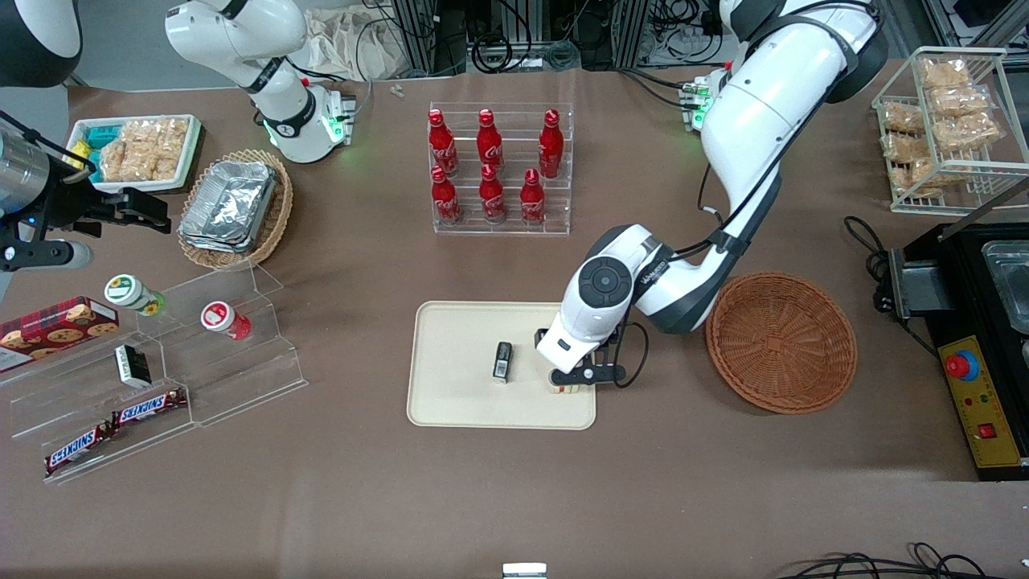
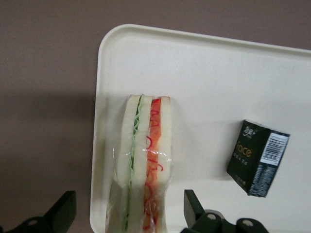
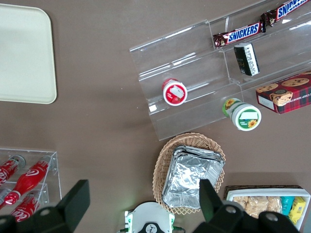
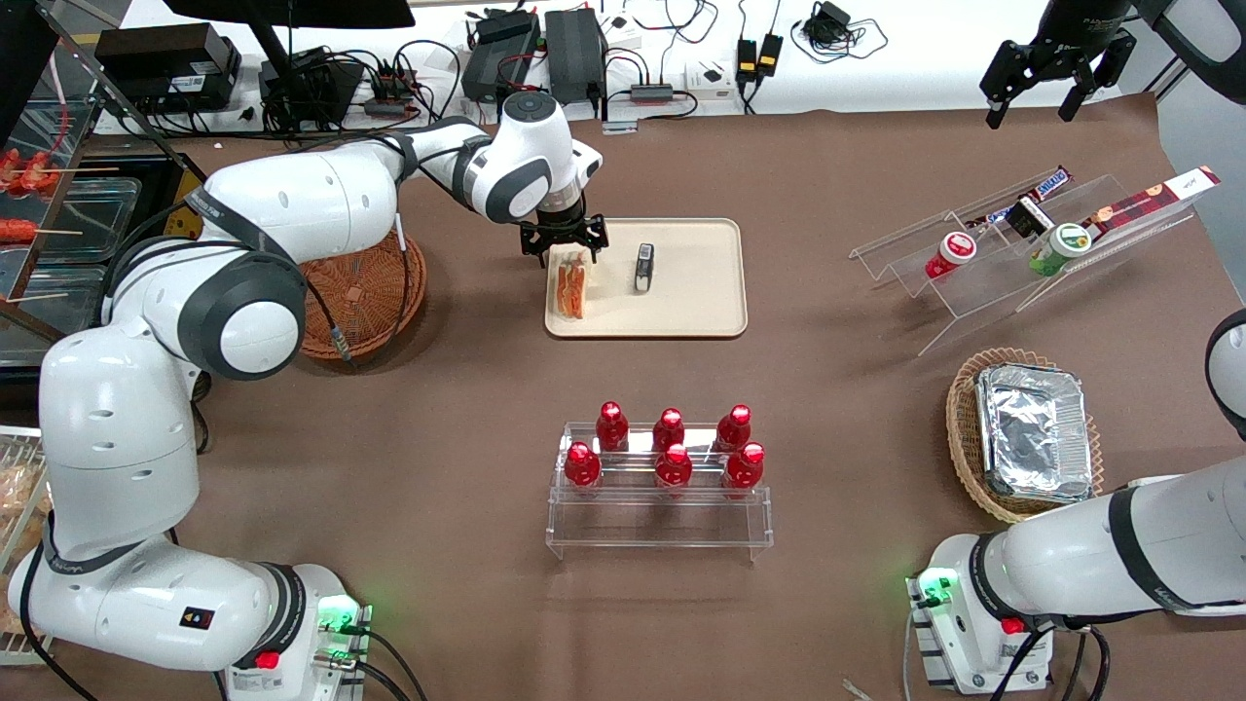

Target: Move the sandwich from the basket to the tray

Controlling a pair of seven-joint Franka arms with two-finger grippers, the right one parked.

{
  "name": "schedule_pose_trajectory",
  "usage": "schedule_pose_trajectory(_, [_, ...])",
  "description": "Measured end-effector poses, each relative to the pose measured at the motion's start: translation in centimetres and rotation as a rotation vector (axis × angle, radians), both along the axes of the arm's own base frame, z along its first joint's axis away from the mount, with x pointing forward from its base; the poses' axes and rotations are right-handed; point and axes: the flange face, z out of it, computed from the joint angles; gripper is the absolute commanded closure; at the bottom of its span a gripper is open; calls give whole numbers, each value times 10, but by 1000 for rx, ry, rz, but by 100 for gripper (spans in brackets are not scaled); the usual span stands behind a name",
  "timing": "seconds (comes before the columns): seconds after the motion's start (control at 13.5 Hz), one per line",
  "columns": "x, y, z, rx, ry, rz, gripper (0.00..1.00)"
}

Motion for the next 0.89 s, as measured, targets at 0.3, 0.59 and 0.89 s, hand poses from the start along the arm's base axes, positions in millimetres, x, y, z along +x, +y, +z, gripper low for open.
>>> schedule_pose_trajectory(0.3, [9, 24, 51, 86, 54, 13, 1])
schedule_pose_trajectory(0.59, [10, 63, 120, 141, 106, -91, 1])
schedule_pose_trajectory(0.89, [17, 134, 169, 190, 167, -254, 1])
